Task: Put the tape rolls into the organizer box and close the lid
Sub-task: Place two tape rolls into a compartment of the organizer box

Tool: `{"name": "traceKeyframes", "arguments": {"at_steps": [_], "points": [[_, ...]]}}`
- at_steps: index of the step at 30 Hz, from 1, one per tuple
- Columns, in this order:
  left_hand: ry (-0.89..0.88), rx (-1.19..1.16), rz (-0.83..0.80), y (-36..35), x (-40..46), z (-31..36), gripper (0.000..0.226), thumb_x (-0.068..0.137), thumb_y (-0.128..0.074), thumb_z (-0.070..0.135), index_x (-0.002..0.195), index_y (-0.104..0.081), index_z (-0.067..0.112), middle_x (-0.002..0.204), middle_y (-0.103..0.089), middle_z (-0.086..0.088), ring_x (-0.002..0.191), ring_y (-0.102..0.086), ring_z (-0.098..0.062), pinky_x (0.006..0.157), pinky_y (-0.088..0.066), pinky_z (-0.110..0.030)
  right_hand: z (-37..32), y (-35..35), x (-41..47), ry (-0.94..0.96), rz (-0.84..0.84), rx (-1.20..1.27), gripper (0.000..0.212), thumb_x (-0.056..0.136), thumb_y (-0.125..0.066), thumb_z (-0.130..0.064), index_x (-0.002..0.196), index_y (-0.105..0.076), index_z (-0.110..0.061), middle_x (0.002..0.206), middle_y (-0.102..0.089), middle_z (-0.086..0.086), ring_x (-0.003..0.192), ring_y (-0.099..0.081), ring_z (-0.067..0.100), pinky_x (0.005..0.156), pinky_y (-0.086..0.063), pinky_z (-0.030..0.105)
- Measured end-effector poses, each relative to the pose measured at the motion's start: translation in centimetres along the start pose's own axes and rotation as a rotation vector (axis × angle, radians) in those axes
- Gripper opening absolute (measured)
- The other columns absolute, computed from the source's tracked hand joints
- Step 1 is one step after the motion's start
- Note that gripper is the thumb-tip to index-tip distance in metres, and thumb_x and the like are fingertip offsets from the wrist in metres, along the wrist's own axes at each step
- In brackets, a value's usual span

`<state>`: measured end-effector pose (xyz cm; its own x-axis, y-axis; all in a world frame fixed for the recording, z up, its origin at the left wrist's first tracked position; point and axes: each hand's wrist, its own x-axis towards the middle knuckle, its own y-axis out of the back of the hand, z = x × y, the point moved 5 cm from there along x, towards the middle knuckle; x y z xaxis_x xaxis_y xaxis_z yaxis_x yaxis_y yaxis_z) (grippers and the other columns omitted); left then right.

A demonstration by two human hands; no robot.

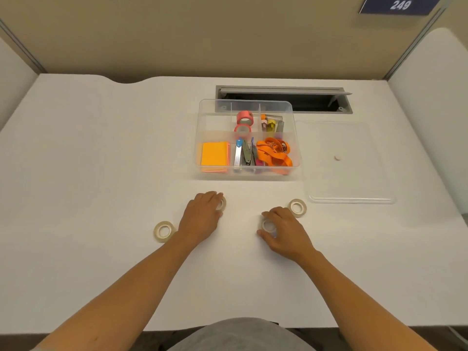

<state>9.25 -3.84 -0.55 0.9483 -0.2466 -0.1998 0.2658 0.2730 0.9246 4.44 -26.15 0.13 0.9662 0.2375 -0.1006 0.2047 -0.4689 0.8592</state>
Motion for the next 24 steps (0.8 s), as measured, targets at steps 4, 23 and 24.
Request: {"name": "traceKeyframes", "arguments": {"at_steps": [4, 23, 24], "points": [[-0.032, -0.092, -0.007, 0.3, 0.0, 0.0, 0.052, 0.091, -0.059, 0.029, 0.139, -0.045, 0.018, 0.138, -0.050, -0.003, 0.121, -0.045, -0.025, 0.099, -0.040, -0.036, -0.9, 1.3, 1.3, 0.020, 0.066, 0.093, 0.045, 0.082, -0.067, -0.040, 0.120, -0.059, -0.017, 0.117, -0.057, -0.002, 0.111, -0.049, 0.014, 0.090, -0.039, 0.022], [-0.094, -0.227, 0.254, 14.0, 9.6, -0.9, 0.052, 0.085, -0.069, 0.021, 0.133, -0.052, 0.012, 0.131, -0.053, -0.011, 0.120, -0.047, -0.029, 0.101, -0.033, -0.030, -4.0, 7.1, 12.3, 0.085, 0.298, 0.195, 0.046, 0.084, -0.069, -0.037, 0.124, -0.058, -0.018, 0.127, -0.059, -0.001, 0.117, -0.046, 0.010, 0.093, -0.024, 0.010], [-0.080, -0.204, 0.222, 14.5, 11.0, -1.0, 0.053, 0.085, -0.068, 0.022, 0.134, -0.050, 0.014, 0.133, -0.052, -0.009, 0.122, -0.046, -0.028, 0.101, -0.034, -0.031, -3.9, 7.1, 12.7, 0.077, 0.301, 0.192, 0.046, 0.084, -0.069, -0.037, 0.124, -0.058, -0.019, 0.127, -0.059, -0.001, 0.116, -0.045, 0.007, 0.093, -0.023, 0.009]]}}
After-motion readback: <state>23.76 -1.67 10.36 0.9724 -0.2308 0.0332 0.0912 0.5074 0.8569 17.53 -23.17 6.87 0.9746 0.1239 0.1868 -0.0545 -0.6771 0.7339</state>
